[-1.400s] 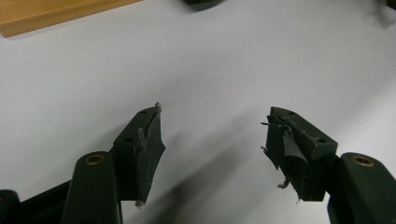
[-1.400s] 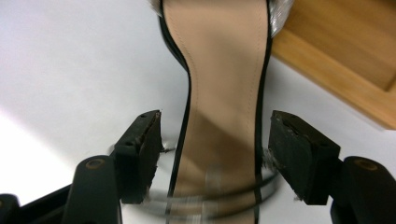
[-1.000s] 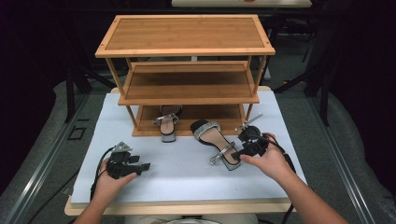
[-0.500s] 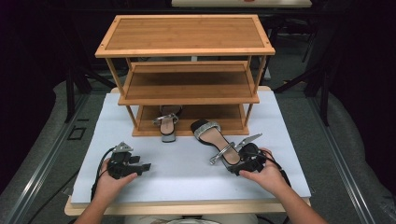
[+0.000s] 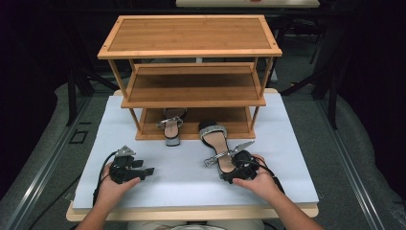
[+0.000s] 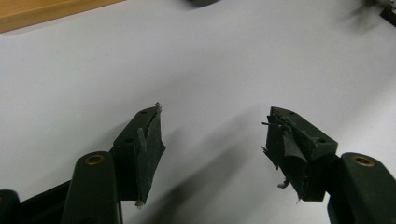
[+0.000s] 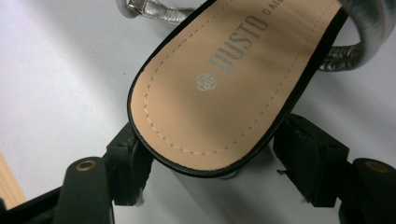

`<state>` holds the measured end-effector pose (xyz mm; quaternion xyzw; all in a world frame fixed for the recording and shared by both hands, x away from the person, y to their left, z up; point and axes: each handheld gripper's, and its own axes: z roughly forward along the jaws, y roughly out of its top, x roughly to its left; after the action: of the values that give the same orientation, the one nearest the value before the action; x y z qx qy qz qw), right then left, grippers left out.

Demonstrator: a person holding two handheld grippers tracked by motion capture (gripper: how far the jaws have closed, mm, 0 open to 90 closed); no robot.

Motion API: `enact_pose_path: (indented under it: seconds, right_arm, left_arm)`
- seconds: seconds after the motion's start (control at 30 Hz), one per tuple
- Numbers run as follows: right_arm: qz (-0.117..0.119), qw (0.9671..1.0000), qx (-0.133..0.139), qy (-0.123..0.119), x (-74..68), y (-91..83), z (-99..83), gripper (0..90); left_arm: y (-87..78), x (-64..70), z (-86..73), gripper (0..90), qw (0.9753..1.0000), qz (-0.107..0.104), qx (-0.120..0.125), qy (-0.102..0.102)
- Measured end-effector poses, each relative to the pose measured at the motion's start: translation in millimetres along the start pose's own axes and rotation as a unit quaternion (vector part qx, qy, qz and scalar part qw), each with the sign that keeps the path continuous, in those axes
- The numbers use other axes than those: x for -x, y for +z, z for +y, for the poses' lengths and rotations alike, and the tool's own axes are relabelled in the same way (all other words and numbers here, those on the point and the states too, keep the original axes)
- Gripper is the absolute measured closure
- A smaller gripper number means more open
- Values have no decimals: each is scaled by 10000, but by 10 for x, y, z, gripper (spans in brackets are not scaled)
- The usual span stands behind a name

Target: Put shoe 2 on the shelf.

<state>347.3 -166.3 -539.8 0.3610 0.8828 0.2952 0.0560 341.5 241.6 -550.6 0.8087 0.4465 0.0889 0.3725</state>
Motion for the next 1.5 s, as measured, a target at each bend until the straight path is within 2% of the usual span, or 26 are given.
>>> enact_pose_path:
  seconds: [0.07, 0.2, 0.3, 0.37, 0.47, 0.63, 0.7, 0.77, 0.9, 1.0, 1.2, 1.47, 1.5]
  right_arm:
    - [-180, 9998, -67, 8, -19, -10, 2, 303]
    - [-176, 9998, -81, 41, -28, -3, 35, 306]
    - [-242, 9997, -21, 104, -34, 1, 105, 311]
    - [-282, 9991, 188, 246, -36, 11, 206, 325]
    - [-374, 9987, 221, 281, -42, 30, 266, 333]
    - [-604, 9968, 285, 448, -54, 124, 429, 347]
    - [-752, 9950, 404, 519, -53, 156, 497, 364]
    - [-783, 9940, 406, 644, -38, 190, 542, 370]
    - [-899, 9928, 377, 698, -28, 284, 619, 378]
    - [-1076, 9902, 426, 775, -23, 324, 676, 385]
    - [-1083, 9885, 521, 919, 33, 395, 785, 389]
    - [-1248, 9849, 556, 1060, 92, 522, 950, 390]
    - [-1188, 9854, 558, 1086, 100, 531, 969, 390]
  left_arm:
    - [0, 3, 1, 358, 10000, -1, 5, -5]
    - [7, 15, 6, 358, 10000, -11, 11, 9]
    - [17, 17, 8, 358, 10000, -18, 4, 26]
    - [18, 14, 8, 359, 10000, -16, -12, 33]
    - [14, 8, 5, 358, 10000, -19, -4, 22]
    - [5, -3, 5, 358, 10000, -26, 12, 16]
    - [2, -4, 6, 359, 10000, -31, 14, -2]
    - [4, -7, 7, 358, 10000, -42, 27, 5]
    - [2, -6, 6, 358, 10000, -43, 32, -1]
    - [1, -10, 6, 359, 10000, -46, 32, -11]
    - [26, -13, 13, 358, 10000, -73, -10, 25]
    - [24, -37, 7, 359, 10000, -67, -6, -16]
    - [25, -39, 7, 359, 10000, -65, -5, -18]
